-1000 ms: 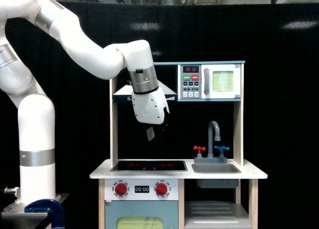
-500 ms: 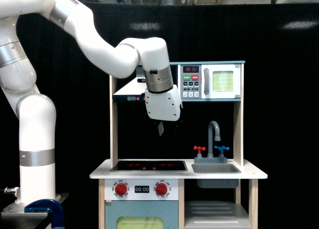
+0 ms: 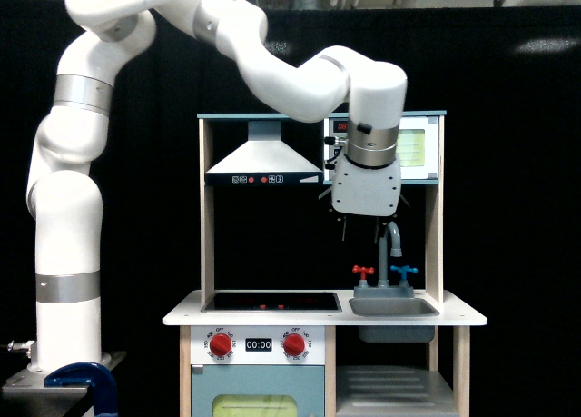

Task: Open the oven door

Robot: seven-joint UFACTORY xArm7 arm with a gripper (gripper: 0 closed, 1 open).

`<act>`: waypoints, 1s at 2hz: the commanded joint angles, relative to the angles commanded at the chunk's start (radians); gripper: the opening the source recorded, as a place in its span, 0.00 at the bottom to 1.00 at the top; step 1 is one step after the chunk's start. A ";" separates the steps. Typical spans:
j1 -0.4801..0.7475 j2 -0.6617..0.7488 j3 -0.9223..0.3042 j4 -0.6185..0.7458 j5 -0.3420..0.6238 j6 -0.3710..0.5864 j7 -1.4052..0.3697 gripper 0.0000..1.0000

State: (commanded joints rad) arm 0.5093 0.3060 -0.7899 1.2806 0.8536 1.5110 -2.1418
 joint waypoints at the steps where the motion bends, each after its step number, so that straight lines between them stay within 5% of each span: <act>1: -0.114 0.057 0.133 0.101 0.071 0.071 0.008 1.00; 2: -0.123 -0.011 0.194 0.035 0.103 -0.013 0.064 1.00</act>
State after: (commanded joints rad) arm 0.3865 0.2949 -0.5958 1.3155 0.9563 1.4980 -2.0779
